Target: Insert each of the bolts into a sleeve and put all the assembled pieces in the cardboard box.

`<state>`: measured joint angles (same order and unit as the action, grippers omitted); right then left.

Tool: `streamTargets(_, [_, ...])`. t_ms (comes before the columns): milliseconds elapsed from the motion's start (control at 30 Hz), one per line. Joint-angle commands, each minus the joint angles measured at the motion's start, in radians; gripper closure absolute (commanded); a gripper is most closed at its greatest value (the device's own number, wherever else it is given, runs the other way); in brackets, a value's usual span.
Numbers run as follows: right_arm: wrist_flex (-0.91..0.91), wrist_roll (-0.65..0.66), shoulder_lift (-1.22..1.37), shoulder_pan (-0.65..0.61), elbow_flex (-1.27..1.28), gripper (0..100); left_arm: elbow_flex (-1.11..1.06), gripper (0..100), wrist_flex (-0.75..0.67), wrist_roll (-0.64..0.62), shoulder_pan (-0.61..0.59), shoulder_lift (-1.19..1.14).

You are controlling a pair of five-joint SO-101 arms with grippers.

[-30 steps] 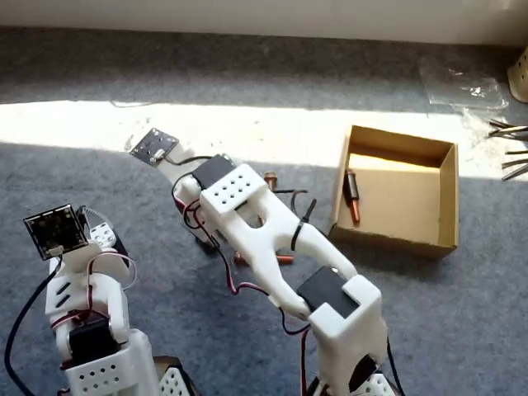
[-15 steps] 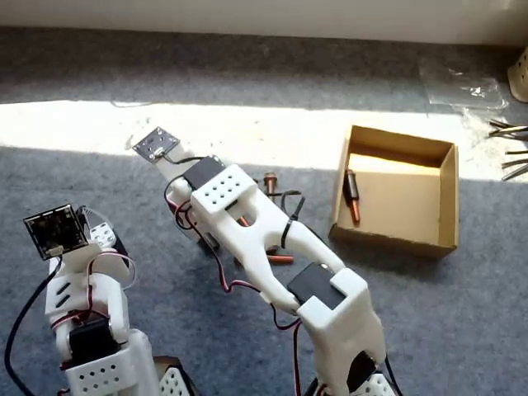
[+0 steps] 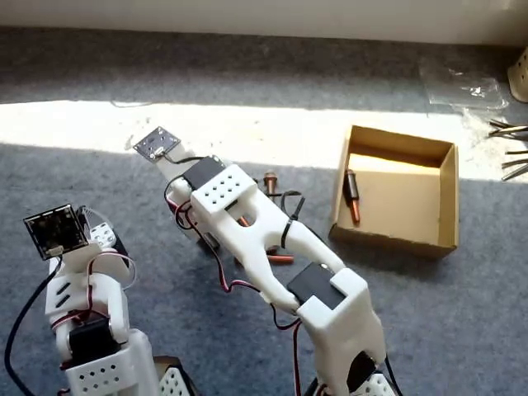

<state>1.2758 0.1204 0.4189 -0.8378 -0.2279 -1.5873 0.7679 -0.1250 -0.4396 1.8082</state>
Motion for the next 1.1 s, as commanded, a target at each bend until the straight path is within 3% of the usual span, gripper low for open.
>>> streamTargets(0, [0.001, -0.081, -0.012, -0.01, -0.015, 85.1, 0.027, 98, -0.006, 0.003, -0.008, 0.007])
streamTargets(333, [-0.134, -0.127, -0.012, -0.059, 0.107, 85.1, 0.027, 98, -0.006, 0.003, -0.008, 0.007])
streamTargets(900, [-0.131, -0.127, 0.16, -0.081, 0.059, 85.1, 0.025, 98, -0.006, 0.003, -0.008, 0.007])
streamTargets(1067, [-0.096, -0.124, 0.162, -0.077, 0.027, 92.4, 0.025, 98, -0.006, 0.003, -0.008, 0.007])
